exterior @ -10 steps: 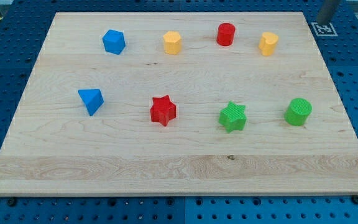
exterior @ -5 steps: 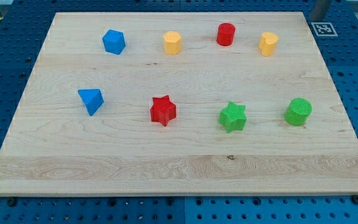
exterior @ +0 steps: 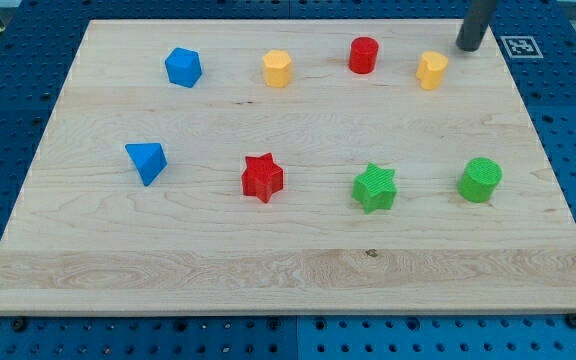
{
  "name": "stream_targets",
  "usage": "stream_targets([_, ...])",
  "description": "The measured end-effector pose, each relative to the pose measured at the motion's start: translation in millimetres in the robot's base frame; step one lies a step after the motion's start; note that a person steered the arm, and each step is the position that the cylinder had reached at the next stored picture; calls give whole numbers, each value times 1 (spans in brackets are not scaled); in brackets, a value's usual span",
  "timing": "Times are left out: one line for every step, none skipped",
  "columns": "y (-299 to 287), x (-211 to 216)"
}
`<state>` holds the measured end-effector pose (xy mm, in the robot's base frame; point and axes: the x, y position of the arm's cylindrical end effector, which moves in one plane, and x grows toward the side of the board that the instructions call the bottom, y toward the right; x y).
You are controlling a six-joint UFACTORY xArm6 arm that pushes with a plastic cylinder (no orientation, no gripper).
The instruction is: Move your arm towards the red circle
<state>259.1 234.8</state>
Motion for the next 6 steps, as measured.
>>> stream_targets([-25,-16])
stream_targets([-33,-67])
stream_targets([-35,-67])
stream_targets([-3,-67])
stream_targets([105,-66])
stream_targets([108,-52])
